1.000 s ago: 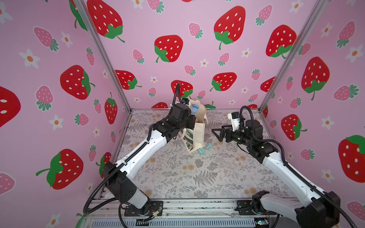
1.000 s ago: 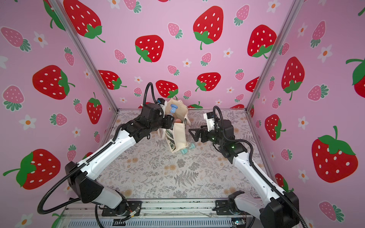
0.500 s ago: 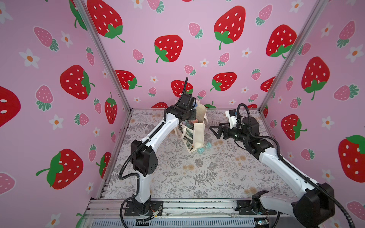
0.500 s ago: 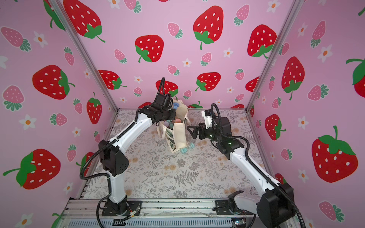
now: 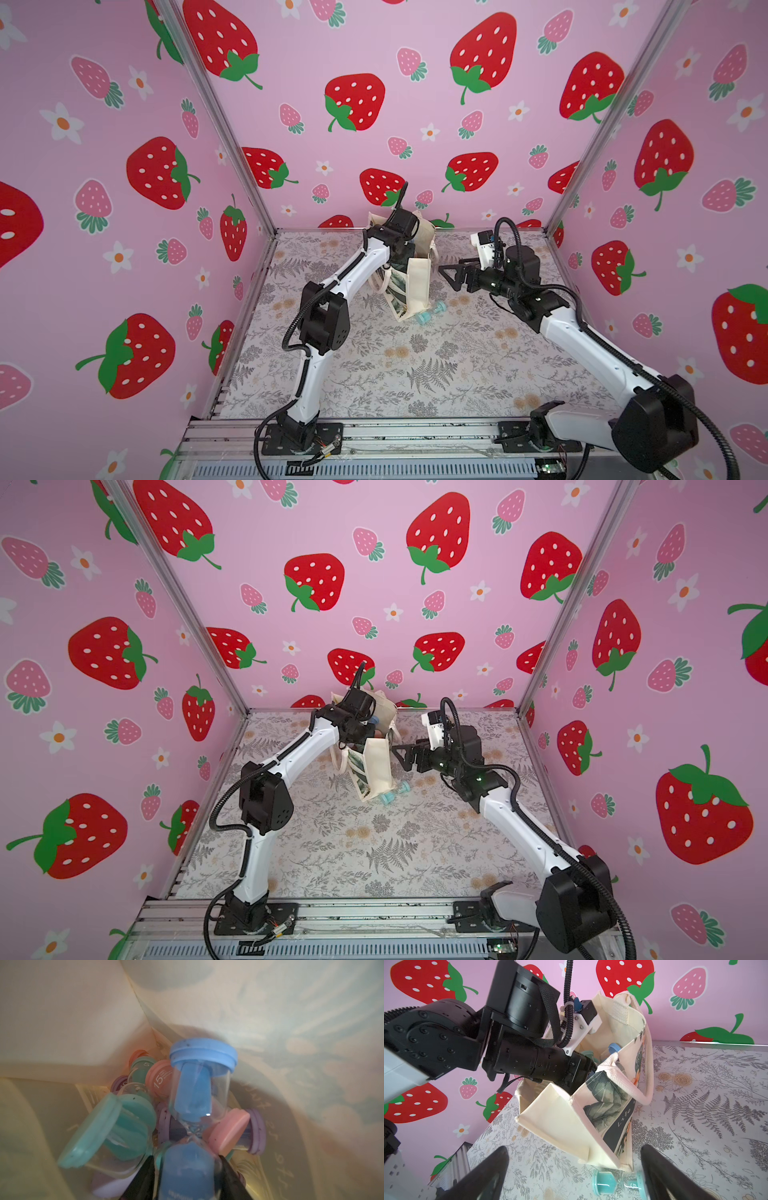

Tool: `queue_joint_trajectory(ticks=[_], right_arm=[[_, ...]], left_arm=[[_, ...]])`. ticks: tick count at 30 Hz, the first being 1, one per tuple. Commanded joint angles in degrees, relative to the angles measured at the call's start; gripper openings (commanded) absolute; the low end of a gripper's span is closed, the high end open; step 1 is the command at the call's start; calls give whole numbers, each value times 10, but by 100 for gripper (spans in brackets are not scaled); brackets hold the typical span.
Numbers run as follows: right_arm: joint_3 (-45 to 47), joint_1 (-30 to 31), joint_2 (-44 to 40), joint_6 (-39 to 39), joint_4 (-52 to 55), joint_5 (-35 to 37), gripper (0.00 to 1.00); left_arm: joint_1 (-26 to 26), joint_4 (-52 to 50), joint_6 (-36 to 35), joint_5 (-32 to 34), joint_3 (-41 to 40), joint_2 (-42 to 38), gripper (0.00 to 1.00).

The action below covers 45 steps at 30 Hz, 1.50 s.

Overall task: Put the hourglass into the canvas bag
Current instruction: Place the hourglass in the canvas bag, then pick up the hourglass from the center of the board.

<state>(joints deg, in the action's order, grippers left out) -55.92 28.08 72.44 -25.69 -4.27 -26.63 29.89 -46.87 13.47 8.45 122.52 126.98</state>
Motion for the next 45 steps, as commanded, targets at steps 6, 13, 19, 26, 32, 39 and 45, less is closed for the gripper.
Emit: queue_joint_trajectory(ticks=[6,13,19,26,32,39,45], right_arm=[[-9,2,-6,2,-19,1,99],[-7,2,-12,-3,-14,2,99],[-6,2,-23,-4,-12,9,99],[3,2,-44,3,6,26,99],[12,1,-67,18,55,55,99],[41,1,-96,19,90,90,99],[86,0,-109,10,94,102,99]], left_arm=[[-2,-11,-4,17,9,-18,43],[-2,3,-7,12,-9,-72,50],[-1,6,-8,18,-25,-123,56],[4,36,-6,12,-80,-210,57],[15,105,-6,5,-181,-317,59],[28,202,5,-27,-347,-448,60],[69,268,-8,-43,-479,-538,60]])
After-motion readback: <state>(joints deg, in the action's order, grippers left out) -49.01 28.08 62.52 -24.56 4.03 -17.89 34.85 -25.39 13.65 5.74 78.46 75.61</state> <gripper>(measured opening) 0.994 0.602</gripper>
